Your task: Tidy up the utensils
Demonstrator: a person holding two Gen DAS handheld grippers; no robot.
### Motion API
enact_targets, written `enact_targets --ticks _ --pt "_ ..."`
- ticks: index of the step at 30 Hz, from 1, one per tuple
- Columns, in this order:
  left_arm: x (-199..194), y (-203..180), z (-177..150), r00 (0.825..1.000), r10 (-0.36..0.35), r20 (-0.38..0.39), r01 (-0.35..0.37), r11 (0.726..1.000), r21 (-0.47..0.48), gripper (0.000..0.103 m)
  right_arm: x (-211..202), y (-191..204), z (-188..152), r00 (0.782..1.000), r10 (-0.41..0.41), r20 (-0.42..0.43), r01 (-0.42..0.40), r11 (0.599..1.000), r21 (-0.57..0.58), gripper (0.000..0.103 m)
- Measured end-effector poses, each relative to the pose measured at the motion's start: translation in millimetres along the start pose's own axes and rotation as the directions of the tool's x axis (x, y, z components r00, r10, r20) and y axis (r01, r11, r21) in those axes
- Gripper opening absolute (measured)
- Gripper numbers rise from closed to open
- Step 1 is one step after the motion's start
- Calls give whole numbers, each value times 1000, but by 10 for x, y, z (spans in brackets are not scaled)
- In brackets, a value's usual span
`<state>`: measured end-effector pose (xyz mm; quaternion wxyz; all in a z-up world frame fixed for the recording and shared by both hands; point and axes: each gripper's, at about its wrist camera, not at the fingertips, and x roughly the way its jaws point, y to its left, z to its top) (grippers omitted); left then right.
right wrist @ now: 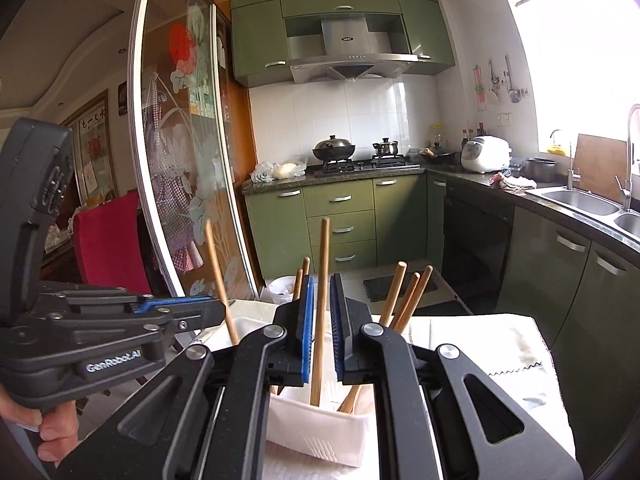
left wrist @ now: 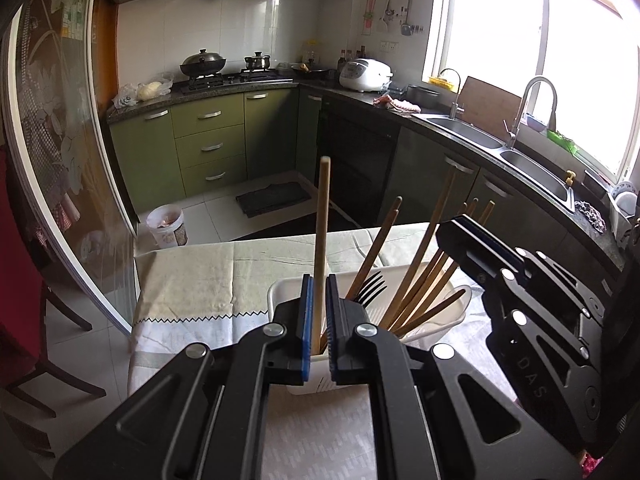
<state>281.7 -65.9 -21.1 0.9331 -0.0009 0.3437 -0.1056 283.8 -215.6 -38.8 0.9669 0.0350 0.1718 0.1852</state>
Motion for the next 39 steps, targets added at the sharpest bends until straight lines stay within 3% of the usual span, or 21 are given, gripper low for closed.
enact_targets --ticks 2,4,6,7,11,13,18,23,31,36,39 --pt "11 25 -35 1000 -1 -5 0 1000 -2 12 -44 7 -22 1000 -1 1 1 1000 -1 9" --pt "5 39 -70 1000 0 1 0 1000 -6 36 -114 2 -47 1000 6 5 -6 1000 9 17" --pt "-47 51 -123 1000 5 22 -5 1000 -11 57 -219 6 -79 1000 2 13 -2 1000 10 38" --pt "-89 57 -163 999 12 37 -12 1000 -16 65 -279 9 -101 1000 2 17 -2 1000 11 42" --pt "-293 69 -400 996 47 78 -45 999 -25 72 -549 -8 -260 1000 -30 -9 30 1000 7 72" --pt "-403 92 -586 995 59 83 -55 997 -46 82 -696 -43 -392 999 -41 -35 42 999 17 80" --pt "-792 84 -1132 982 120 148 -111 992 -64 87 -1140 -79 -812 995 -70 -72 72 997 26 99" --pt "-1250 65 -1499 964 166 206 -154 985 -73 96 -1649 -29 -1126 990 -113 -83 112 994 -12 98" --pt "-1689 78 -1818 977 132 167 -111 985 -132 96 -2317 177 -1211 988 -148 -49 145 988 -45 99" --pt "-1887 13 -1910 969 170 181 -148 981 -126 96 -2651 255 -1255 983 -180 -33 178 982 -70 99" --pt "-1967 -13 -1925 972 152 182 -130 984 -124 96 -2840 254 -1260 982 -188 -17 187 981 -42 99"
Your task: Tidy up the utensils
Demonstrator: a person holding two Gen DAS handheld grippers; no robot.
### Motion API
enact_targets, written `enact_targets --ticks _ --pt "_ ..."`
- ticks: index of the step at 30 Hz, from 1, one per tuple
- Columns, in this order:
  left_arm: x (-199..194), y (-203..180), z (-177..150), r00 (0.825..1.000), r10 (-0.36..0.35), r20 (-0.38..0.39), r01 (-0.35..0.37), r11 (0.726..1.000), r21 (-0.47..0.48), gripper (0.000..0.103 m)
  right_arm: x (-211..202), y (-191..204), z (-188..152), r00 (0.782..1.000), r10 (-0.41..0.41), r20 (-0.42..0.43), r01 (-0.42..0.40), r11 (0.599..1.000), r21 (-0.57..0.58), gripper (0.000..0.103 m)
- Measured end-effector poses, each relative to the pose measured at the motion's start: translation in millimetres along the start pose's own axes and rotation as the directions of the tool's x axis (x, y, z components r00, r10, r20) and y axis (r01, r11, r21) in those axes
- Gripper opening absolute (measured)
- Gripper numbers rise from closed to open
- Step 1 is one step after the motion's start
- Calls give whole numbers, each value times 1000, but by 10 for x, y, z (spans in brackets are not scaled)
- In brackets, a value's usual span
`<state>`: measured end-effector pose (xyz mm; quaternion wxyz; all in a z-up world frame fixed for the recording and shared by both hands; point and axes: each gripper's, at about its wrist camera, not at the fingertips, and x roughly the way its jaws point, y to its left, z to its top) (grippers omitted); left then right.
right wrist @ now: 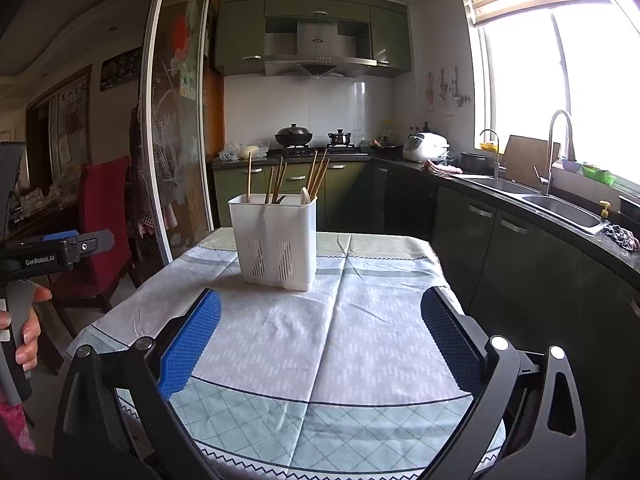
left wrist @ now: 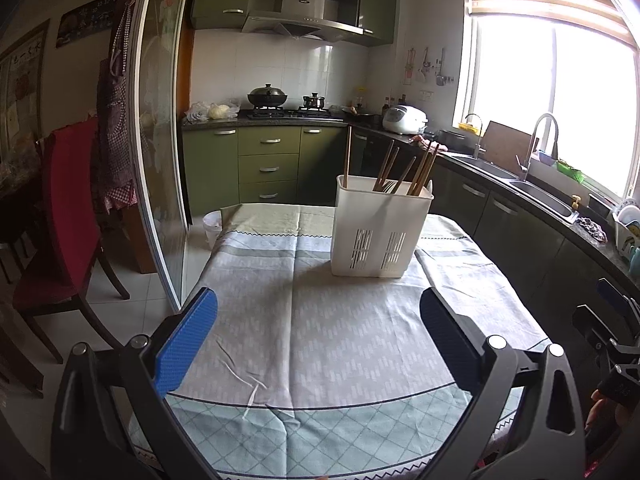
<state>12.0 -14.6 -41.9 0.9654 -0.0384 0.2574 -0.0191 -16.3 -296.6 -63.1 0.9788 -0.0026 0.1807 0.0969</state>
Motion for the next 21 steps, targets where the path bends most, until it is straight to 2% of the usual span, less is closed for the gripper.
enact_targets --ticks 8,21 --pt "-175 -68 -73 1000 11 1 -11 1000 25 96 -157 38 144 999 -5 49 5 1000 2 99" --pt "-218 9 -95 1000 20 -12 -20 1000 19 96 -137 129 180 999 16 47 -15 1000 -12 99"
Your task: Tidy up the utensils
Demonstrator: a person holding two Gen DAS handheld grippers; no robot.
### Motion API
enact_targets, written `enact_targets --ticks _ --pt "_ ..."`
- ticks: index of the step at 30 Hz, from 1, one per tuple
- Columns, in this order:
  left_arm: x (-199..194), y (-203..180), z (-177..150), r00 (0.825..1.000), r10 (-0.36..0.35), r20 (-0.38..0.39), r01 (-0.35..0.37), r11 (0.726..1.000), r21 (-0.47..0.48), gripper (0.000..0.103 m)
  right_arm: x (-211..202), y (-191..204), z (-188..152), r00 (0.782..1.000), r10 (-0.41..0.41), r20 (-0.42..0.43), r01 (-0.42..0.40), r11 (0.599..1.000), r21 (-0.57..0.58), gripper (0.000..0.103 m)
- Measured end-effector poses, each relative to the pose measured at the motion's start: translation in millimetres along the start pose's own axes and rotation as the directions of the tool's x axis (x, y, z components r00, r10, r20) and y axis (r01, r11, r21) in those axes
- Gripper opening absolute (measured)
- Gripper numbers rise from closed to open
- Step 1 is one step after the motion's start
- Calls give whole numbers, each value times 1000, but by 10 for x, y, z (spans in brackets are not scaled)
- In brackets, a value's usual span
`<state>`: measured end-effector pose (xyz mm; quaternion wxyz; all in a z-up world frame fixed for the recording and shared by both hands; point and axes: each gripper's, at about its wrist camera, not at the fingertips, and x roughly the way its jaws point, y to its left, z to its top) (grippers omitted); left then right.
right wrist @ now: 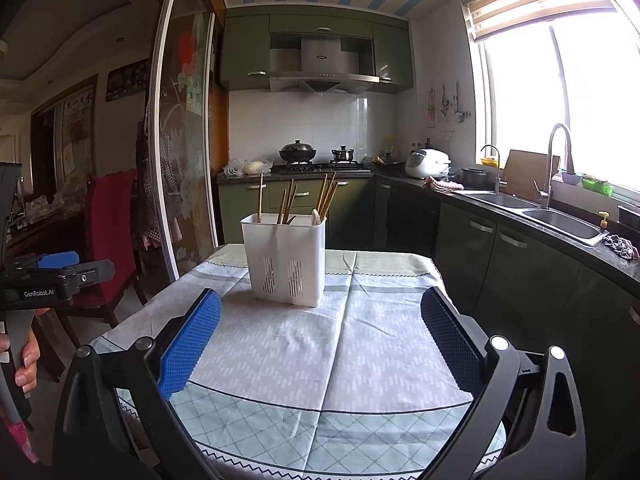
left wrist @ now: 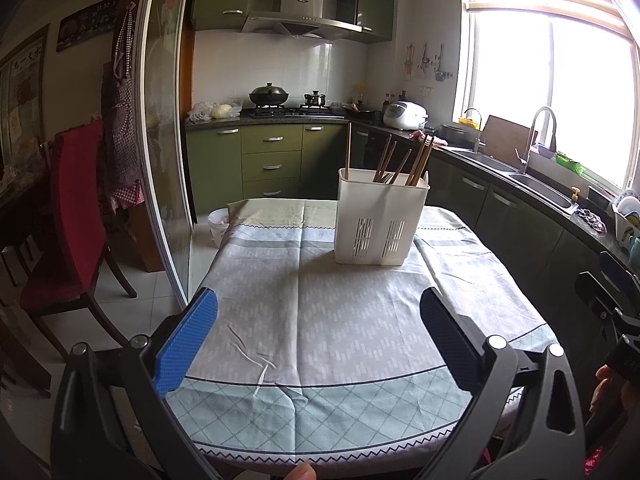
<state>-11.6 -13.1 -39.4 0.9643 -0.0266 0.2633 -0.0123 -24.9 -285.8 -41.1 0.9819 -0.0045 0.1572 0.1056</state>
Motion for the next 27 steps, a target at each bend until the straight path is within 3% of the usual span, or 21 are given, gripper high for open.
enact_targets --ticks 27 --pt "23 69 -32 1000 -5 -13 5 1000 -11 96 69 35 -30 1000 17 -4 -17 1000 -4 99"
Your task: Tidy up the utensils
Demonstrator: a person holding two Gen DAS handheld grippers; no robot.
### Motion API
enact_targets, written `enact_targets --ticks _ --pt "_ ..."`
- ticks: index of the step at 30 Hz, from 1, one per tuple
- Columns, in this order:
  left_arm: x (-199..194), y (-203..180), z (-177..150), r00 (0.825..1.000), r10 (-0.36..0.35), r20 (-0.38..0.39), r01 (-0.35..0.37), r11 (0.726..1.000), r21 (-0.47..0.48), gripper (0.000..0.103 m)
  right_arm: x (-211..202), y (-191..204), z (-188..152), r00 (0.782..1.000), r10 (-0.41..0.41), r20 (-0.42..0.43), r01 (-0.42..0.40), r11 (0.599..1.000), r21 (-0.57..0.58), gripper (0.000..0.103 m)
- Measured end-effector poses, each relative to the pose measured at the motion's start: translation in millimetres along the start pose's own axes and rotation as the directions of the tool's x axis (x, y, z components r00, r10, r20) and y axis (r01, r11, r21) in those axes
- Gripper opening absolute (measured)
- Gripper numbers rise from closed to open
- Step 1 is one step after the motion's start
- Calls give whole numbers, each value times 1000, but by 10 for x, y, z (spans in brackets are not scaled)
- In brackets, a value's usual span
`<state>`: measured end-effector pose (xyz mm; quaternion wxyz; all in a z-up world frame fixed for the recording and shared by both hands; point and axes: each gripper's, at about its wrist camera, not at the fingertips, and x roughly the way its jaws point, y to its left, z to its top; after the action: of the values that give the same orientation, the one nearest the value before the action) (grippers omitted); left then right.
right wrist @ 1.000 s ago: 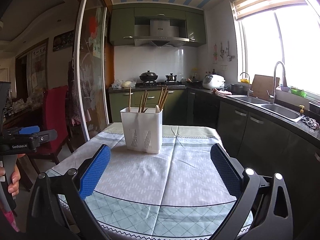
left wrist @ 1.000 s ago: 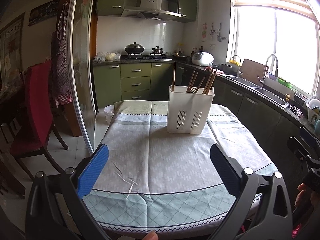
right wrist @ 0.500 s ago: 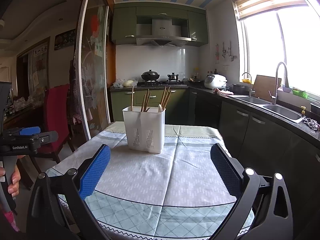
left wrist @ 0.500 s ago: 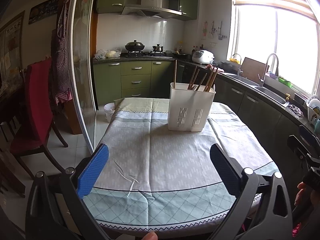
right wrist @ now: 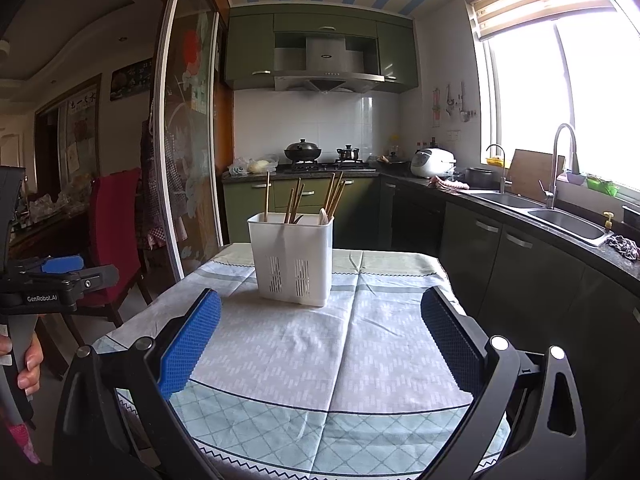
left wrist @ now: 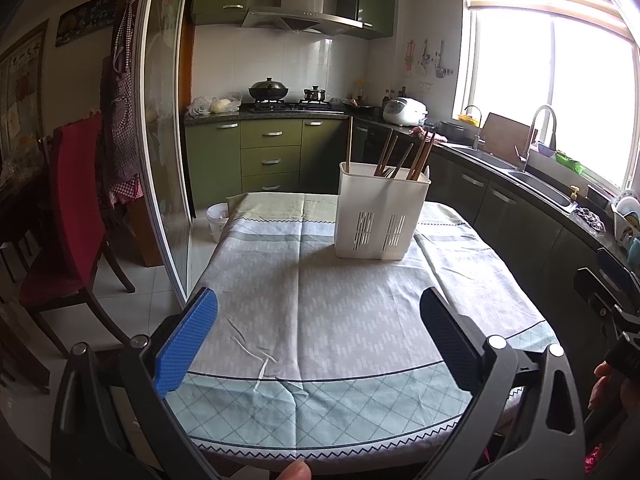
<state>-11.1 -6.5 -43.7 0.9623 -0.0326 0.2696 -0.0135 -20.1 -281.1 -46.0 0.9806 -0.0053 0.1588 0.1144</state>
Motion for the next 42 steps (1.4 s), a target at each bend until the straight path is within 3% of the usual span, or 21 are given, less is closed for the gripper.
enact_targets --ticks 42 --pt "0 -31 -7 999 50 2 -50 998 23 96 39 -27 -4 1000 7 -11 -7 1000 4 99"
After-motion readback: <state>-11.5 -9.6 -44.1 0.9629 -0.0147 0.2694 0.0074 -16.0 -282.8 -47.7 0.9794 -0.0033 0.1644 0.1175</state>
